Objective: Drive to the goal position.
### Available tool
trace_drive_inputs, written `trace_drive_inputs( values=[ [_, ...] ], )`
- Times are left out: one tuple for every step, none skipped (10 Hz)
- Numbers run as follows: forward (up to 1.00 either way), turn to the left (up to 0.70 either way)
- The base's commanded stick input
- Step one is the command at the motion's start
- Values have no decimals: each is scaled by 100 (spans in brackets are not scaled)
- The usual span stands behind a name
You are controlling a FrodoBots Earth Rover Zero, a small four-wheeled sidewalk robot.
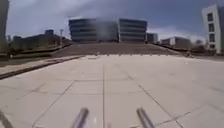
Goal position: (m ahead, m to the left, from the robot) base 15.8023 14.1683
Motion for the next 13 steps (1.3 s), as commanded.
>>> trace_drive_inputs(
  values=[
    [100,-10],
    [100,-23],
    [100,-33],
    [100,-36],
    [100,-25],
    [100,-10],
    [100,0],
    [100,0],
    [100,0],
    [100,0],
    [100,0],
    [100,0],
    [100,0]
  ],
)
